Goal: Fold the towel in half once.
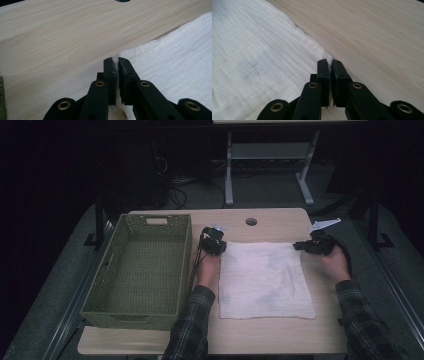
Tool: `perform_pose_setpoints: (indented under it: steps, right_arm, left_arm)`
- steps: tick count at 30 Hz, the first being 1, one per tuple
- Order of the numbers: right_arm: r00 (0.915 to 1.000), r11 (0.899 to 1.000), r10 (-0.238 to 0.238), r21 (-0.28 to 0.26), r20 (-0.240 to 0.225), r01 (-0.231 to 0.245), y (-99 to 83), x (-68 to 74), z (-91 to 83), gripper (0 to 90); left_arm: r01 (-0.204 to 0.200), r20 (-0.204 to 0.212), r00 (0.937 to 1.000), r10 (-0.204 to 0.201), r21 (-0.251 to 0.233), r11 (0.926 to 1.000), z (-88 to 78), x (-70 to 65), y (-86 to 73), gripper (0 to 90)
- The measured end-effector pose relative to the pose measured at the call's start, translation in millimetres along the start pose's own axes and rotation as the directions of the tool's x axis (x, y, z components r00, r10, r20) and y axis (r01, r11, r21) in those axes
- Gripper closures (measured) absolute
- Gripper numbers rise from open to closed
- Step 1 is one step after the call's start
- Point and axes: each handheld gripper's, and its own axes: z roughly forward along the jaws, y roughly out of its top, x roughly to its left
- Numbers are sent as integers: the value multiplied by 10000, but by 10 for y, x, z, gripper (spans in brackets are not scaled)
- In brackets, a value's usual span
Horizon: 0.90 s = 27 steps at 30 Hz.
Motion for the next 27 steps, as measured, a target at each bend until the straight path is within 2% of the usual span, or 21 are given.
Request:
perform_pose_setpoints:
  steps: [5, 11, 14, 17, 21, 23, 27]
  right_arm:
    - [9998, 9995, -198, -263, -96, 196, -25, 65, -113, 855]
    - [9997, 9993, -222, -297, -118, 219, -62, 171, -203, 859]
    - [9996, 9992, -239, -316, -171, 233, -74, 217, -234, 859]
    - [9996, 9992, -236, -316, -129, 232, -97, 258, -279, 860]
    - [9997, 9993, -148, -342, -202, 141, -142, 301, -338, 859]
    - [9996, 9993, -205, -324, -200, 198, -162, 329, -366, 859]
    - [9991, 9987, -382, -336, -179, 376, -198, 366, -419, 859]
  left_arm:
    - [-13, 28, 10000, 14, -193, 9998, -142, -74, -66, 851]
    - [-159, 16, 9999, 160, -425, 9990, -325, -154, -120, 857]
    - [-209, 152, 9996, 217, -503, 9985, -392, -188, -141, 859]
    - [-9, 393, 9992, 35, -681, 9977, -474, -226, -168, 860]
    - [-34, 486, 9988, 73, -793, 9968, -583, -256, -213, 860]
    - [119, 587, 9983, -67, -892, 9959, -623, -261, -239, 860]
    - [-18, 635, 9980, 76, -902, 9959, -686, -289, -290, 860]
